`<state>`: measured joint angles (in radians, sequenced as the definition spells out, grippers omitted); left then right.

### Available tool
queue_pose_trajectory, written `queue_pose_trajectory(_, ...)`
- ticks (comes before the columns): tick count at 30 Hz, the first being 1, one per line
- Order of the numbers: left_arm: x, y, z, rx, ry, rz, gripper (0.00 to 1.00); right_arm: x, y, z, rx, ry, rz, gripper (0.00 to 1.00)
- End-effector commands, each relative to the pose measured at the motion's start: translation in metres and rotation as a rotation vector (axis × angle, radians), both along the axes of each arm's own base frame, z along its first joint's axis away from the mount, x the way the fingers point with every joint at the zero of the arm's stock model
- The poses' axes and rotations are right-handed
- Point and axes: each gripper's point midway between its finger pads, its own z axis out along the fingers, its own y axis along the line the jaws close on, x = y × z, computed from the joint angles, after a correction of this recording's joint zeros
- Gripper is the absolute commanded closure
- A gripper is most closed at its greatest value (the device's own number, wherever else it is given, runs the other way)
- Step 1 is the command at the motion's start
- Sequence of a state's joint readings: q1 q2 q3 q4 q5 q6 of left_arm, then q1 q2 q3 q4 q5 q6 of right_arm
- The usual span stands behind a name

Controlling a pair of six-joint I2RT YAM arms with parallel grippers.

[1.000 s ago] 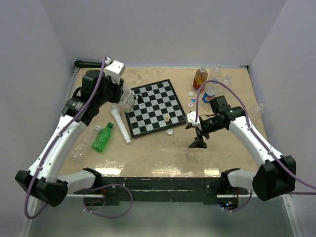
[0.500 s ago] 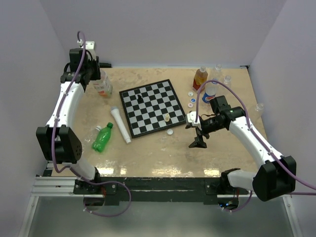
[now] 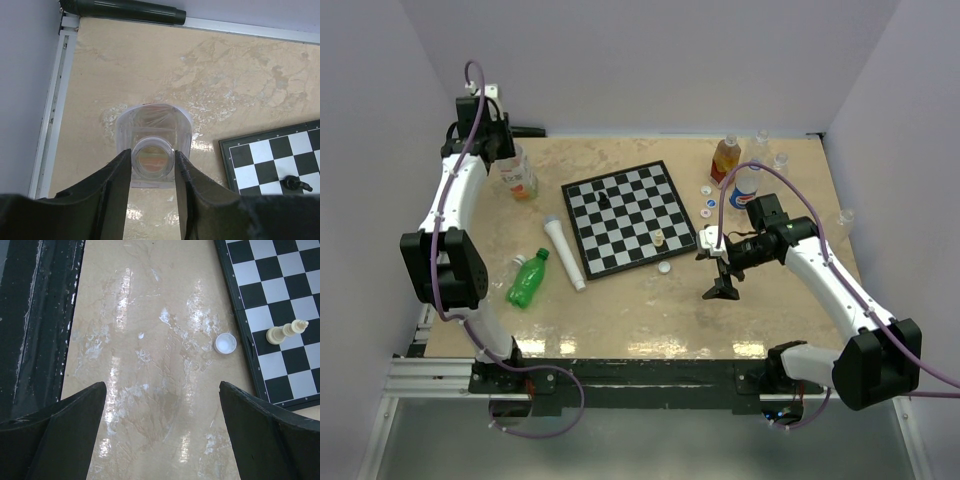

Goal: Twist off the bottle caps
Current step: Place the plastic bottle at the center of the board.

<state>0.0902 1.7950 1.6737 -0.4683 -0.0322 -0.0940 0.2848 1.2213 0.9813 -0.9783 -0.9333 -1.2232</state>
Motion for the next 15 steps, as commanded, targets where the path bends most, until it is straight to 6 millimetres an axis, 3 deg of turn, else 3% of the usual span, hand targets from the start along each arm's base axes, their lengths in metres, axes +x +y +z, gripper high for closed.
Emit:
queue_pose_trajectory(1, 0.007, 0.004, 0.03, 0.007, -0.076, 0.03, 0.54, 0.001, 0.002, 0.006, 0.023, -0.018, -0.002, 0.02)
queue_pose_trajectory(7, 0.005, 0.005, 0.043, 0.008, -0.098, 0.033, 0.39, 0.001, 0.002, 0.006, 0.022, -0.015, -0.002, 0.02)
queue_pose_trajectory(15, -0.005, 0.005, 0.076, 0.021, -0.155, 0.033, 0.36, 0.001, 0.001, 0.005, 0.018, -0.018, -0.004, 0.02)
